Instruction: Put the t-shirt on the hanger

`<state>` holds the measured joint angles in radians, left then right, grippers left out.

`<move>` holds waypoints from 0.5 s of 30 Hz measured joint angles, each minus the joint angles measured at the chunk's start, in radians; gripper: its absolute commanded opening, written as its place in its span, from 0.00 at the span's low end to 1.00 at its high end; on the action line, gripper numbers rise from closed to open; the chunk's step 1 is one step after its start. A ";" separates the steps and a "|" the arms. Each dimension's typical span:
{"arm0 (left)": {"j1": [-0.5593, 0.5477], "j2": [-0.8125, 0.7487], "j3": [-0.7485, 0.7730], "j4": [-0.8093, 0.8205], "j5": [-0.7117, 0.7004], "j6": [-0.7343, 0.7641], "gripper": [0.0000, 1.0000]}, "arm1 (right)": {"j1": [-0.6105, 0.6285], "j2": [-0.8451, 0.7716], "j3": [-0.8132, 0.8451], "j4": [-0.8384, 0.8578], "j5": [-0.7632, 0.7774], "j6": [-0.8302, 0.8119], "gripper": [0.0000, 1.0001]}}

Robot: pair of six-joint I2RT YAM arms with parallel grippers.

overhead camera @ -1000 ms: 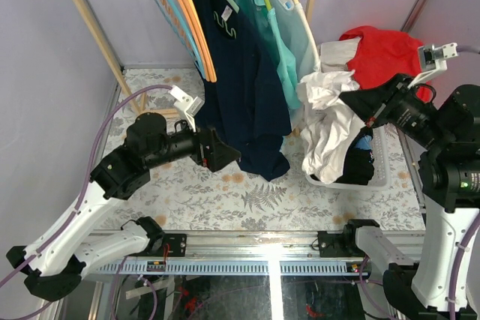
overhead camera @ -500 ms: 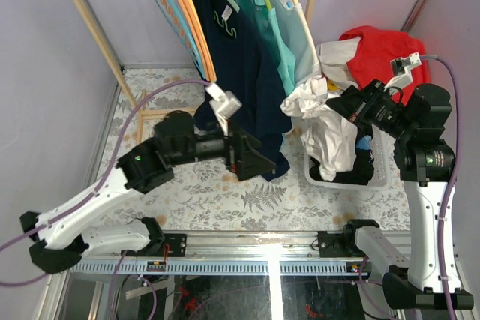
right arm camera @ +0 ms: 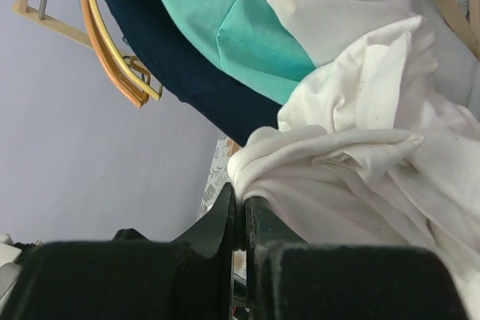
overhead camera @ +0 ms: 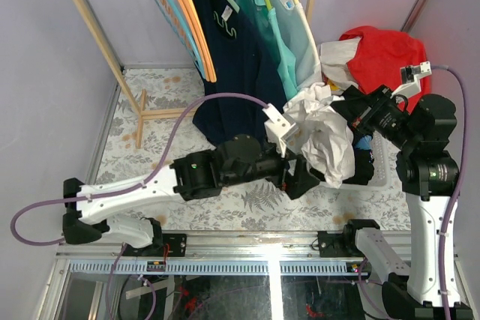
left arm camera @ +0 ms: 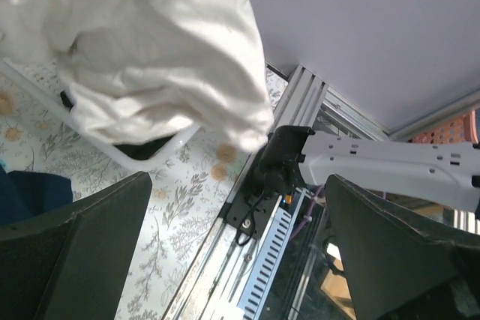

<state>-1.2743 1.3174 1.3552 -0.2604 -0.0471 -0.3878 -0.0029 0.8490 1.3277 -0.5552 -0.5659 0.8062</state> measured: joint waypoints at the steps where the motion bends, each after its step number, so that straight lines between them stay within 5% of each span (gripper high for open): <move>1: -0.013 0.018 0.011 0.005 -0.027 0.002 1.00 | 0.000 -0.006 -0.002 0.000 0.000 0.004 0.00; 15: -0.179 0.309 0.169 0.142 -0.410 0.028 1.00 | 0.000 -0.024 -0.002 -0.009 0.000 0.021 0.00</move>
<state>-1.4528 1.6268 1.5238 -0.1184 -0.4576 -0.3595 -0.0029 0.8246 1.3258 -0.5640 -0.5655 0.8276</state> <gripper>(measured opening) 0.996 0.036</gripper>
